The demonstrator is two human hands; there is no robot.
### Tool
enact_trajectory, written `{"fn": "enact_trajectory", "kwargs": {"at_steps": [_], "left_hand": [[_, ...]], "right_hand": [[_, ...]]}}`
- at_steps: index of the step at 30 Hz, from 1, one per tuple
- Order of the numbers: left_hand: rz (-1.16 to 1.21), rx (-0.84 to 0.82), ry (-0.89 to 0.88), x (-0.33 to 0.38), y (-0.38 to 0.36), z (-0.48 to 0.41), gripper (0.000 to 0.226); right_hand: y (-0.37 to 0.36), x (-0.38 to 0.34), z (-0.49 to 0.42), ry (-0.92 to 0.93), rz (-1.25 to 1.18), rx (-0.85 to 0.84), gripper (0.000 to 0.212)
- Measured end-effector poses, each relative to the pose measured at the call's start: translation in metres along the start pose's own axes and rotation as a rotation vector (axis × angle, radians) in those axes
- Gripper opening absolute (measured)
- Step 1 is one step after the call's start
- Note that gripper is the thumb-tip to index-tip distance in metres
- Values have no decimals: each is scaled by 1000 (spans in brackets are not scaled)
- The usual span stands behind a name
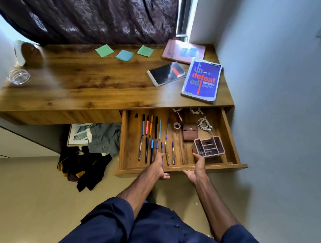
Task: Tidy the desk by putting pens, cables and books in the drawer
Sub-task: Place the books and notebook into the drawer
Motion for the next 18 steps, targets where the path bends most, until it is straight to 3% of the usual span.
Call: {"fn": "enact_trajectory", "kwargs": {"at_steps": [2,5,8,18], "left_hand": [[-6,-29,-11,27,-5,-3,81],[-13,-46,-25,63,-9,-3,79],[-11,-88,-70,102,-12,-13,74],[88,-126,-92,200,-32,-34,74]], "right_hand": [[-24,-11,-5,1,-39,34,66],[-57,-27,-9,6,-99,34,57],[-91,-46,-10,-9,-132,23,72],[-182,-105,-35,-38,-167,15,83]]}}
Point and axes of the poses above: each hand's wrist, its own z-axis away from the middle knuckle, its own y-axis out of the back of the hand, x = y × z, the point moved 1 cm from there along -z, towards the middle knuckle, and after that the axes turned 14 degrees about x, right-handed, at the moved point
